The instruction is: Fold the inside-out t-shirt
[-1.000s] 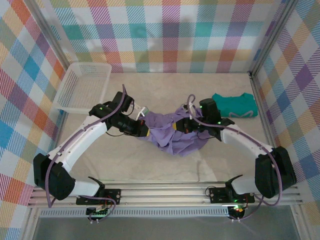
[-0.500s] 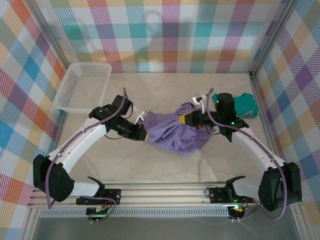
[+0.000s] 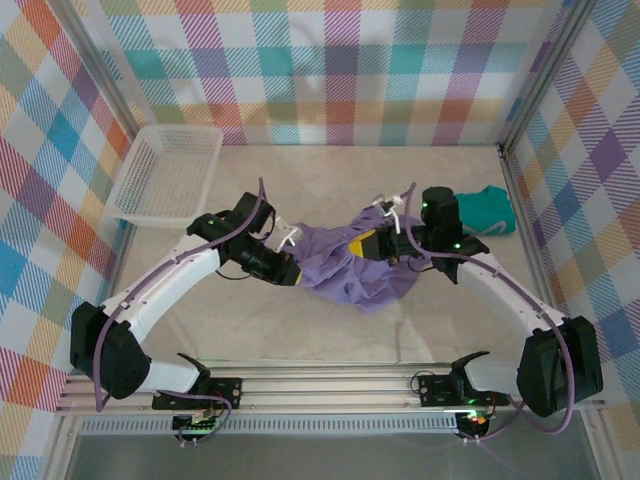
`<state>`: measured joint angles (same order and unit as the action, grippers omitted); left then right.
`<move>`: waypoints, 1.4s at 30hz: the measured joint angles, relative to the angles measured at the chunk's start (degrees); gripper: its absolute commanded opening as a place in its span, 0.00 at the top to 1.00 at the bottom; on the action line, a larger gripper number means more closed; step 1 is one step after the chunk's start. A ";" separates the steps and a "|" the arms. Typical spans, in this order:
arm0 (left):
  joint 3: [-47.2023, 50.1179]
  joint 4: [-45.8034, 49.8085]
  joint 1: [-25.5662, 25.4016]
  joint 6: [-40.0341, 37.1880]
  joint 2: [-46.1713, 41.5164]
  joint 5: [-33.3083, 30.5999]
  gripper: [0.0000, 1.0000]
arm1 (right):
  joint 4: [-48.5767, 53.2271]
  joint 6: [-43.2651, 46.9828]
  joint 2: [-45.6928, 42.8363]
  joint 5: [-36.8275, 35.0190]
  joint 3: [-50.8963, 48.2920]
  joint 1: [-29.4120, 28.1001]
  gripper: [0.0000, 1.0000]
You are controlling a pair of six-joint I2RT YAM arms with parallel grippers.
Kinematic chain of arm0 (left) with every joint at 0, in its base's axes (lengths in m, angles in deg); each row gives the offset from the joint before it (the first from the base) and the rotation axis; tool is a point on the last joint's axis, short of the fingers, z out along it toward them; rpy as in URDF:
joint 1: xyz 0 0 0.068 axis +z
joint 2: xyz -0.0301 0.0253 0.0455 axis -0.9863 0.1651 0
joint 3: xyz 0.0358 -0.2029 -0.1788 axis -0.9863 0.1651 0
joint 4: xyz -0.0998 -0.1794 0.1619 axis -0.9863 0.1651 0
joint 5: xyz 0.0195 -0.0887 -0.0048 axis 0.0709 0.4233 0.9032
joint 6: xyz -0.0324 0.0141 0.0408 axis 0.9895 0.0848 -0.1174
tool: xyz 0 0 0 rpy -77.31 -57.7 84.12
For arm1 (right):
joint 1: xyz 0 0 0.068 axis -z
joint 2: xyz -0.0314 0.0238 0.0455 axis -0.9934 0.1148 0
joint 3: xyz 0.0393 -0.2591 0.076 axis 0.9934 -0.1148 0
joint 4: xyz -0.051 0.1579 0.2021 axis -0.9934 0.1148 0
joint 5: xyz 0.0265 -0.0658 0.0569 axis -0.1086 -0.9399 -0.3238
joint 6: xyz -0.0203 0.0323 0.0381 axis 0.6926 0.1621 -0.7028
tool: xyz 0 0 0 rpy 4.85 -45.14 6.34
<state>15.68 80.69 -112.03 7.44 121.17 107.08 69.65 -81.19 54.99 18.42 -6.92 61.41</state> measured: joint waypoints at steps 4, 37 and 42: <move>-1.07 0.11 -1.73 -0.48 0.59 0.04 0.95 | 3.61 3.17 1.03 -2.32 0.66 -1.33 0.95; -0.83 1.36 -7.74 -4.24 -2.45 3.76 0.89 | 12.24 8.00 -5.07 -22.82 -2.25 -2.86 0.96; 1.64 1.92 -14.82 -4.26 2.51 -1.29 0.85 | 17.29 6.08 -6.93 -27.78 -3.76 -4.87 0.84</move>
<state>17.32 82.61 -126.84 3.17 123.68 105.79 86.94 -75.11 48.06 -9.36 -10.68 56.54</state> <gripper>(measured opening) 0.127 0.093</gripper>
